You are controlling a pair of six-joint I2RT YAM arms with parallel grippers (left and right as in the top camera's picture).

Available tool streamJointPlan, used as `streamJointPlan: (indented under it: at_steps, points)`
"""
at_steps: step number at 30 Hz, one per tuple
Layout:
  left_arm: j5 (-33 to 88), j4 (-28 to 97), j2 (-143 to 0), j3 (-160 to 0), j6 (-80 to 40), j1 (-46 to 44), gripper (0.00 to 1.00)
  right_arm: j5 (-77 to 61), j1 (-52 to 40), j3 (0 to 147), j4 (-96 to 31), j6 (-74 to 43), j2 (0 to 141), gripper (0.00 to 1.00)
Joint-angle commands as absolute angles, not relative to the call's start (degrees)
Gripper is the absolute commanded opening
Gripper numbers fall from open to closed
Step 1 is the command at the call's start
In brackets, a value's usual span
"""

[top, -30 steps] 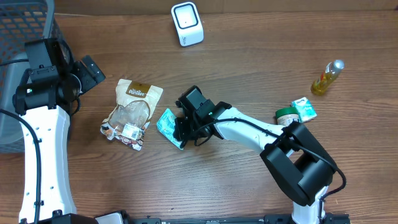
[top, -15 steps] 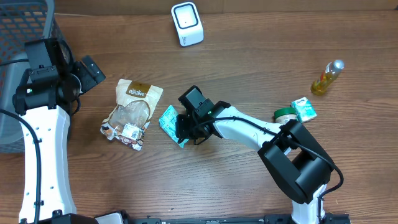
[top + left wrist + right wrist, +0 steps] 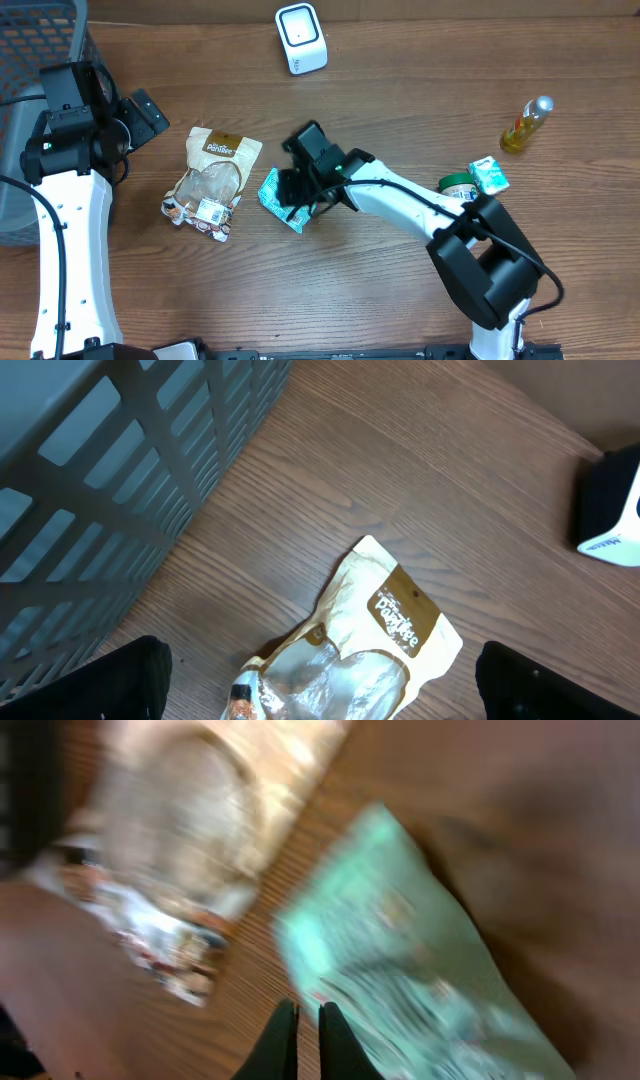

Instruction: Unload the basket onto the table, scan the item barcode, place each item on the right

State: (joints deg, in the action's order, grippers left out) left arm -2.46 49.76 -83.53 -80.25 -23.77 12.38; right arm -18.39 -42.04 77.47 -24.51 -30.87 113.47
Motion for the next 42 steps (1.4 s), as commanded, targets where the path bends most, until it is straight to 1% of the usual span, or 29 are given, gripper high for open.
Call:
streamJointPlan:
  at_steps: [1, 4, 16, 23, 26, 28, 32, 37, 42]
  points:
    - [-3.38, 49.71, -83.22, -81.47, -22.90, 12.29, 0.99, -15.49, -42.39, 79.09, -22.68, -28.01, 111.26, 0.08]
    - [-3.40, 49.71, -83.22, -81.47, -22.90, 12.29, 0.99, -13.50, -42.37, 79.09, -21.58, -28.01, 112.42, 0.09]
    - [-3.38, 49.71, -83.22, -81.47, -22.90, 12.29, 1.00, -13.54, -42.37, 79.09, -15.84, -28.03, 122.15, 0.08]
    - [-3.38, 49.71, -83.22, -81.47, -22.90, 12.29, 1.00, -13.54, -42.37, 79.09, -15.75, -28.05, 125.25, 0.08]
    - [-3.38, 49.71, -83.22, -81.47, -22.90, 12.29, 1.00, -13.54, -42.37, 79.09, -16.29, -28.05, 125.25, 0.07]
    - [-3.38, 49.71, -83.22, -81.47, -22.90, 12.29, 1.00, -13.56, -42.37, 79.11, -16.25, -28.01, 125.23, 0.04]
    - [-3.38, 49.71, -83.22, -81.47, -22.90, 12.29, 1.00, -14.33, -41.54, 81.23, -15.94, -27.92, 123.13, 0.05]
    - [-3.38, 49.71, -83.22, -81.47, -22.90, 12.29, 0.99, -20.49, -39.77, 83.61, -17.56, -24.97, 117.05, 0.07]
    - [-3.38, 49.71, -83.22, -81.47, -22.90, 12.29, 1.00, -20.45, -39.66, 83.59, -24.34, -25.02, 115.09, 0.08]
